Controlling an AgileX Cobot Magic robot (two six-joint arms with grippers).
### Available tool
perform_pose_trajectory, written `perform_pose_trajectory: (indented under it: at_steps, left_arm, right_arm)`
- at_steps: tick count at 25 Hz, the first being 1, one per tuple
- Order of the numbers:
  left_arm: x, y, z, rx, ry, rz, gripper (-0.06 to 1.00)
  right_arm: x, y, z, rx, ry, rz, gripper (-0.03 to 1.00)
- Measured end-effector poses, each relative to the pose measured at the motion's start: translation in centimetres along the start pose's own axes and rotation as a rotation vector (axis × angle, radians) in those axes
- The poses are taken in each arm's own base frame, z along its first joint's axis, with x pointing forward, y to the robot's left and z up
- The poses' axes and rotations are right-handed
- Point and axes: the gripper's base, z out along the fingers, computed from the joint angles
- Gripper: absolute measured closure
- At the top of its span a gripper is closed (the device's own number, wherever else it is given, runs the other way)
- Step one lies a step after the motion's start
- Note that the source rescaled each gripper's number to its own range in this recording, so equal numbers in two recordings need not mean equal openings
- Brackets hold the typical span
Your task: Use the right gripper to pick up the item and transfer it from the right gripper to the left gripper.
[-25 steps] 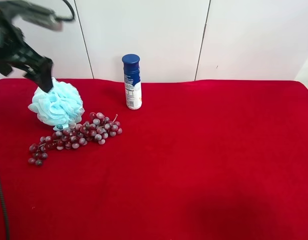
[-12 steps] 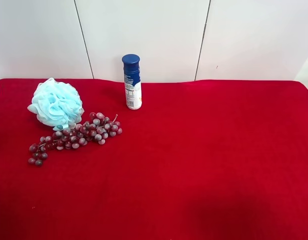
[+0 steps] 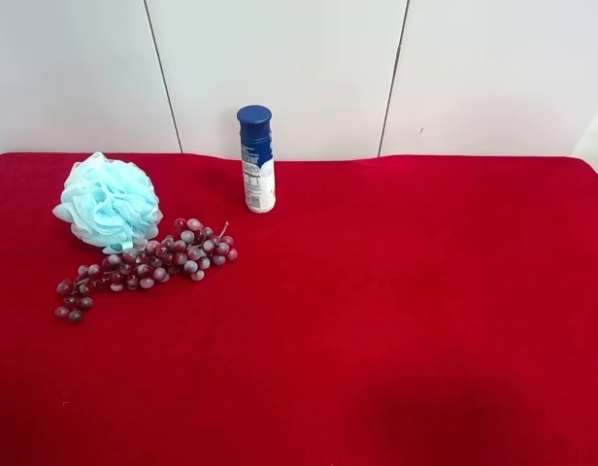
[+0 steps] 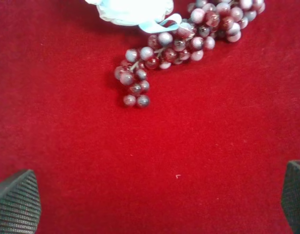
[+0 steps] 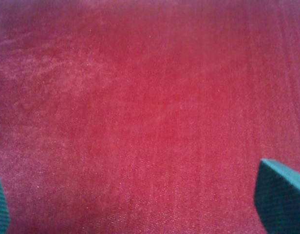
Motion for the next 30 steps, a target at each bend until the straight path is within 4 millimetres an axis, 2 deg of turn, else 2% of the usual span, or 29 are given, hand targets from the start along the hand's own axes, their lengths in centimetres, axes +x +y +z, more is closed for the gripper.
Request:
perform_pose_trajectory:
  at_steps: [6,11,21,30]
  left_arm:
    - [4.2,0.1,1.1,0.001,-0.038,0.0,-0.05]
    - [4.6,0.0,0.7,0.019,-0.175,-0.007,-0.05]
    - [6.1,-0.4,-0.2,0.068,-0.27,0.02,-0.05]
    - [6.2,-0.5,-0.3,0.079,-0.281,0.016,-0.05]
  right_arm:
    - [0.0,0.0,0.0,0.0,0.0,0.0,-0.03]
    - [0.0,0.0,0.0,0.0,0.0,0.0,-0.03]
    - [0.0,0.0,0.0,0.0,0.0,0.0,-0.03]
    - [0.0,0.0,0.0,0.0,0.0,0.0,-0.03]
